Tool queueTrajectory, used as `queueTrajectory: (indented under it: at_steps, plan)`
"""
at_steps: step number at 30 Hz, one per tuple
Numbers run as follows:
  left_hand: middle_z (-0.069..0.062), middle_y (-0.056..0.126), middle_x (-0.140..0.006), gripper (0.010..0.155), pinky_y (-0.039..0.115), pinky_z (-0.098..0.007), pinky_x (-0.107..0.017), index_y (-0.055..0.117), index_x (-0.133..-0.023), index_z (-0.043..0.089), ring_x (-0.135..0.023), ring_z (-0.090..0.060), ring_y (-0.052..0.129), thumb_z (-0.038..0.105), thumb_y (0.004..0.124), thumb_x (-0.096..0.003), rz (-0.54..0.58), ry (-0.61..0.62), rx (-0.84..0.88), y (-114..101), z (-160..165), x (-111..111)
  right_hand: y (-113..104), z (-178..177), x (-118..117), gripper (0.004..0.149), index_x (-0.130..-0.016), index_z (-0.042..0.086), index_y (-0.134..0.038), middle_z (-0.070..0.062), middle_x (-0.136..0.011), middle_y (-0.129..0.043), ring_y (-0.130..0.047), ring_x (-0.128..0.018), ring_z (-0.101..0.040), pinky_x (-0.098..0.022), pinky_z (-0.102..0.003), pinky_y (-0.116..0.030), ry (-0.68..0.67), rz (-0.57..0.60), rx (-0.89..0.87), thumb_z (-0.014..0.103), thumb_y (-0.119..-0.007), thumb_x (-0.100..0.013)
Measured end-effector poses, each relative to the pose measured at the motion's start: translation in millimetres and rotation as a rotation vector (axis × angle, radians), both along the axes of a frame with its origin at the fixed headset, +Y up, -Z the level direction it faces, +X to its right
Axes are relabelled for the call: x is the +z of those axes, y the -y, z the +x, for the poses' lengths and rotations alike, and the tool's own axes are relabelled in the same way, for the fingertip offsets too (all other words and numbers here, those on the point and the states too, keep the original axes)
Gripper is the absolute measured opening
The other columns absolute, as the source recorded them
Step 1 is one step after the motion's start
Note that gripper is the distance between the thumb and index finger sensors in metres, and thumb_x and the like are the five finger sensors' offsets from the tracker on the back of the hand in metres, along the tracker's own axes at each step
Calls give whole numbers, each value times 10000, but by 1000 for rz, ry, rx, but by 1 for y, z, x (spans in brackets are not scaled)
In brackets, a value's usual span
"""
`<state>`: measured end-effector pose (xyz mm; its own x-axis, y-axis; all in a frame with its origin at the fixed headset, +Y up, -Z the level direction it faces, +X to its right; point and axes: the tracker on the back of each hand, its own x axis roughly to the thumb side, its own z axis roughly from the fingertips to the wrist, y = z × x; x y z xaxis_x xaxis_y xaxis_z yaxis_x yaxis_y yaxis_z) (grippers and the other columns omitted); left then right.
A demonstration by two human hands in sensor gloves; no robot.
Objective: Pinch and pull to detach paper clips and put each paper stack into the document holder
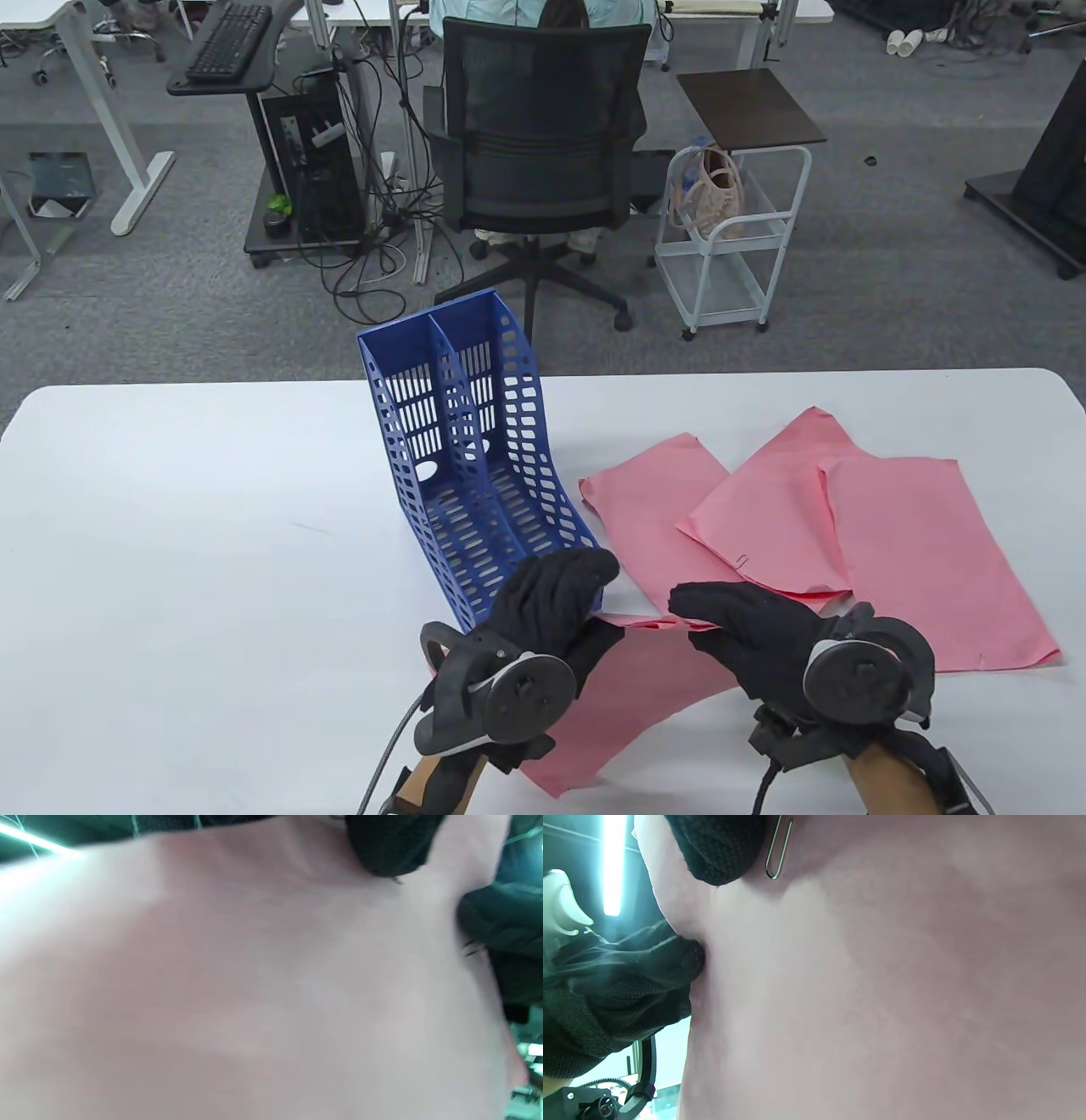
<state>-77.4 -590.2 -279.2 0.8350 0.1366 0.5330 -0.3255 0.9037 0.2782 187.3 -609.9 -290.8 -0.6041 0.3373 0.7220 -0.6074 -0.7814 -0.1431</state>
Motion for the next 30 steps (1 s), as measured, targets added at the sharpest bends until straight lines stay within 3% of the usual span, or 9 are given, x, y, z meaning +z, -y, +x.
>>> queueTrajectory:
  at_steps: [4, 5, 7, 8, 12, 16, 30]
  plan:
    - [-151, 655, -1157, 824, 628, -649, -737, 438, -1162, 199, -1030, -447, 756, 570, 697, -474, -198, 8, -91, 4, -8, -14, -1, -5, 4, 387, -938, 254, -734, -90, -941, -862, -938, -763, -288, -595, -391, -783, -16, 44, 40, 358, -646, -576]
    - [-110, 675, -1169, 791, 695, -529, -801, 458, -1180, 171, -1051, -344, 808, 474, 763, -516, -251, 24, -108, 6, -7, -17, -1, -6, 5, 387, -939, 254, -732, -89, -943, -860, -939, -761, -286, -594, -387, -785, -24, 45, 45, 354, -645, -575]
    - [-132, 731, -1115, 737, 639, -693, -663, 515, -1115, 332, -935, -484, 829, 622, 646, -450, -378, 67, -167, 12, -2, -22, 0, -9, 6, 384, -936, 257, -734, -90, -941, -860, -943, -754, -280, -587, -383, -788, -52, 50, 51, 343, -648, -571]
    - [-78, 802, -1088, 658, 744, -557, -715, 603, -1109, 281, -929, -356, 917, 503, 725, -502, -419, 81, -196, 15, 1, -24, 1, -11, 7, 383, -934, 256, -735, -91, -939, -862, -944, -752, -280, -585, -383, -788, -55, 53, 68, 339, -650, -570]
    - [-11, 993, -888, 443, 868, -441, -610, 807, -959, 327, -723, -240, 1066, 394, 721, -529, -423, 86, -242, 20, 8, -27, 2, -11, 6, 386, -933, 252, -740, -87, -926, -874, -953, -736, -275, -576, -375, -794, -28, 58, 105, 347, -654, -569]
    - [-10, 1007, -849, 431, 878, -411, -575, 828, -938, 309, -666, -222, 1075, 375, 721, -526, -400, 93, -232, 19, 8, -25, 1, -9, 6, 378, -889, 247, -782, -78, -870, -917, -979, -683, -269, -544, -371, -807, 1, 63, 110, 373, -738, -535]
    - [-4, 1027, -813, 423, 889, -391, -551, 855, -913, 306, -630, -201, 1085, 366, 720, -517, -384, 77, -244, 16, 6, -23, -3, -7, 6, 350, -835, 240, -824, -53, -778, -964, -1005, -594, -246, -494, -352, -821, 59, 67, 219, 388, -757, -524]
